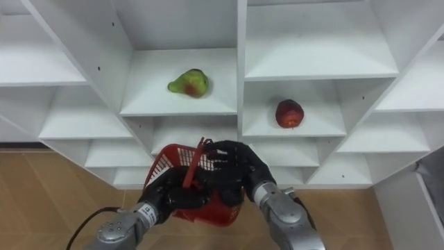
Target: Collect fruits from the closet
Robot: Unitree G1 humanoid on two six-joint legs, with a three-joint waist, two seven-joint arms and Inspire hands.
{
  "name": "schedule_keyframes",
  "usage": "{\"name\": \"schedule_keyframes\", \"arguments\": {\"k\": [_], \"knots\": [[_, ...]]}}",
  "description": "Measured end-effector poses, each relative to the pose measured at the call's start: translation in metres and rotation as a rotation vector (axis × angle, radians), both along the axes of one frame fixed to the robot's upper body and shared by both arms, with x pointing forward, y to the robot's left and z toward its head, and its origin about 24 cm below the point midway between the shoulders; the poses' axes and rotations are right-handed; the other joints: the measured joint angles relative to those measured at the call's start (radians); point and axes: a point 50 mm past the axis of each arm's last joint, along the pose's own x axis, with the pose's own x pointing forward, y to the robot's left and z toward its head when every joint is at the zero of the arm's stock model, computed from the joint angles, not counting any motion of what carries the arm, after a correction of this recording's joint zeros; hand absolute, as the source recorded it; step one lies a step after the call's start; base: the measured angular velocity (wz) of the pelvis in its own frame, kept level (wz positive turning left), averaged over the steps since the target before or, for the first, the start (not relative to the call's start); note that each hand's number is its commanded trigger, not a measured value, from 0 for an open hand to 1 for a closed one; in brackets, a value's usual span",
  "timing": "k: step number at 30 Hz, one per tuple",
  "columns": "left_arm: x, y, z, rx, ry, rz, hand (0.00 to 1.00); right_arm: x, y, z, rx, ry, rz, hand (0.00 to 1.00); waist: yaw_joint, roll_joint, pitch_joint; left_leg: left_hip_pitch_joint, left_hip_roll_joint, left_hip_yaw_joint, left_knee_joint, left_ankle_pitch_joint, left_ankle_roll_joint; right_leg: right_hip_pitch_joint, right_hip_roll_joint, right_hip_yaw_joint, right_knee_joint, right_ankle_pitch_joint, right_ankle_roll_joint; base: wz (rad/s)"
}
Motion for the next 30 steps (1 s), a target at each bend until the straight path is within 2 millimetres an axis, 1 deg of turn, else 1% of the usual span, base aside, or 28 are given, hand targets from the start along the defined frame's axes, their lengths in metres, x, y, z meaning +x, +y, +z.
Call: {"name": "schedule_keyframes", "arguments": {"k": [14, 22, 27, 30], "knots": [[-0.0012, -0.0064, 0.0012, -0.019, -0.002, -0.044, 1.0, -0.0005, 0.0071, -0.0002, 0.017, 0.004, -0.004, 0.0, -0.001, -0.003, 0.002, 0.001, 0.0, 0.001, 0.0, 0.0, 0.0, 0.002, -0.001, -0.006, -0.002, 0.0, 0.0, 0.0], [-0.0012, -0.0068, 0.0013, -0.021, -0.002, -0.043, 1.0, -0.0021, 0.0054, -0.0038, 0.01, 0.021, -0.007, 0.0, 0.0, -0.004, 0.0024, 0.001, 0.001, 0.002, -0.004, 0.0, 0.0, 0.001, -0.001, -0.005, -0.002, 0.0, 0.0, 0.0], [-0.0019, -0.0054, 0.0006, -0.017, 0.001, -0.042, 1.0, -0.0022, 0.0055, -0.004, 0.008, 0.022, -0.005, 0.0, 0.002, -0.008, 0.005, 0.004, 0.001, 0.007, -0.011, 0.0, 0.0, 0.001, -0.001, -0.003, -0.004, 0.0, 0.0, 0.0], [-0.0042, -0.0044, -0.0009, -0.015, 0.008, -0.039, 1.0, -0.0024, 0.0059, -0.0042, -0.023, 0.013, 0.014, 0.0, 0.005, -0.012, 0.0069, 0.006, 0.001, 0.008, -0.011, 0.0, 0.0, 0.001, -0.001, 0.0, -0.004, 0.0, 0.0, 0.0]]}}
